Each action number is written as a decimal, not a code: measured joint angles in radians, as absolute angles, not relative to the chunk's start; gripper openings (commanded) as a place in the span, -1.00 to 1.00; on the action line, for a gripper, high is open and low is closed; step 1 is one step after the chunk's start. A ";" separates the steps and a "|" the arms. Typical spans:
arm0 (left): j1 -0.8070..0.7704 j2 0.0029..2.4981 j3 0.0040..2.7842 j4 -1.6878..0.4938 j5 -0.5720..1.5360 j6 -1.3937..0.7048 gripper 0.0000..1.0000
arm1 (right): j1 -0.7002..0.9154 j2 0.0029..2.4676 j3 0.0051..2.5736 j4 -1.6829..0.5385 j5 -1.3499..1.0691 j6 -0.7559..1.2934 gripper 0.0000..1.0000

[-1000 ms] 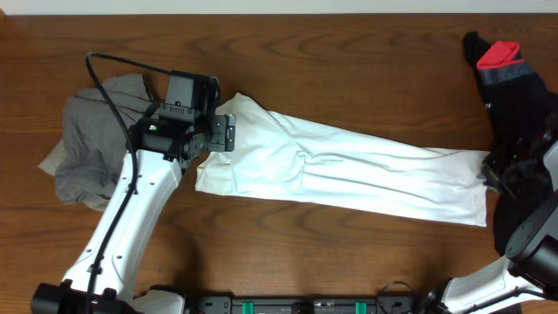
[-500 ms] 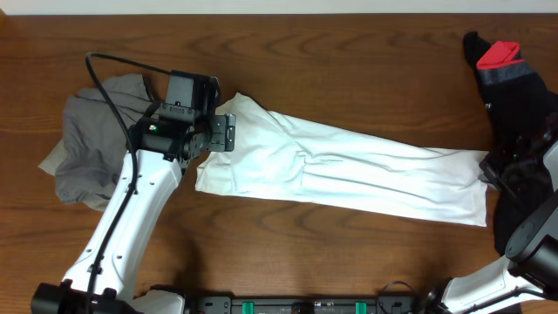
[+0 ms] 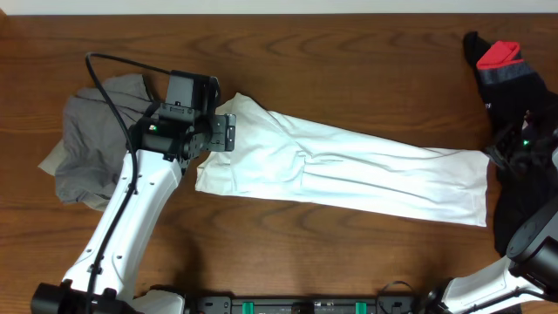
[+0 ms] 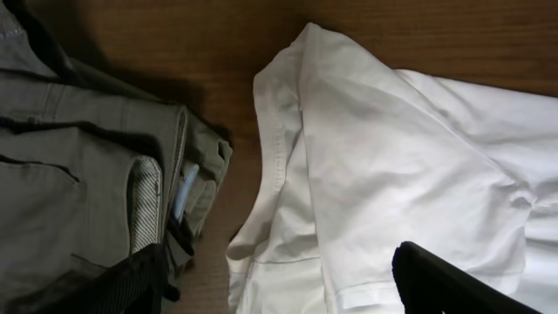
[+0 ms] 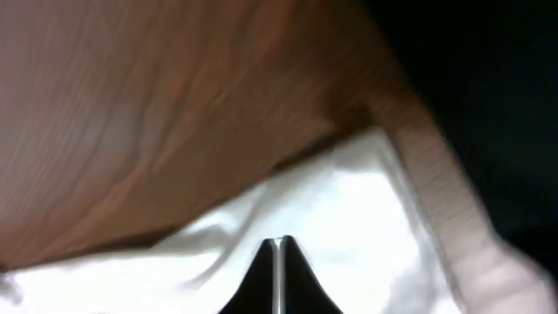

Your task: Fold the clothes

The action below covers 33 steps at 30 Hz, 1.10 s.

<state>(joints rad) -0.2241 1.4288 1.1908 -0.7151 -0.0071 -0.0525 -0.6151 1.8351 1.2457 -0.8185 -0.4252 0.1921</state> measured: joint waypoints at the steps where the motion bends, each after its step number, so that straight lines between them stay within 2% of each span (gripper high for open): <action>1: -0.224 1.429 1.191 -0.714 -0.007 -0.052 0.68 | -0.615 1.835 1.248 -0.858 -0.420 0.183 -0.38; 3: -0.224 1.429 1.191 -0.714 -0.007 -0.052 0.68 | -0.615 1.835 1.246 -0.923 -0.371 0.181 -0.21; 9: -0.224 1.429 1.191 -0.708 -0.007 -0.052 0.68 | -0.615 1.835 1.202 -0.903 -0.229 0.205 -0.11; 12: -0.224 1.429 1.191 -0.709 -0.007 -0.052 0.68 | -0.615 1.835 1.167 -0.868 -0.199 0.216 -0.17; 15: -0.224 1.429 1.191 -0.707 -0.007 -0.052 0.68 | -0.615 1.835 1.141 -0.843 -0.181 0.236 -0.34; 17: -0.224 1.429 1.191 -0.707 -0.007 -0.052 0.68 | -0.615 1.835 1.124 -0.831 -0.177 0.249 -0.52; 19: -0.224 1.429 1.191 -0.707 -0.007 -0.052 0.68 | -0.615 1.835 1.111 -0.822 -0.175 0.257 -0.86; 20: -0.224 1.429 1.191 -0.706 -0.007 -0.052 0.68 | -0.615 1.835 1.105 -0.817 -0.176 0.265 -0.97; 26: -0.224 1.429 1.191 -0.706 -0.007 -0.052 0.68 | -0.621 1.835 1.104 -0.743 -0.279 0.273 -0.98; 33: -0.224 1.429 1.191 -0.706 -0.007 -0.052 0.68 | -0.637 1.811 1.142 -0.636 -0.402 0.157 -0.97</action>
<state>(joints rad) -0.2241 1.4288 1.1908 -0.7063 -0.0071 -0.0525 -0.6373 1.8111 1.1416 -0.6357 -0.4019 0.1570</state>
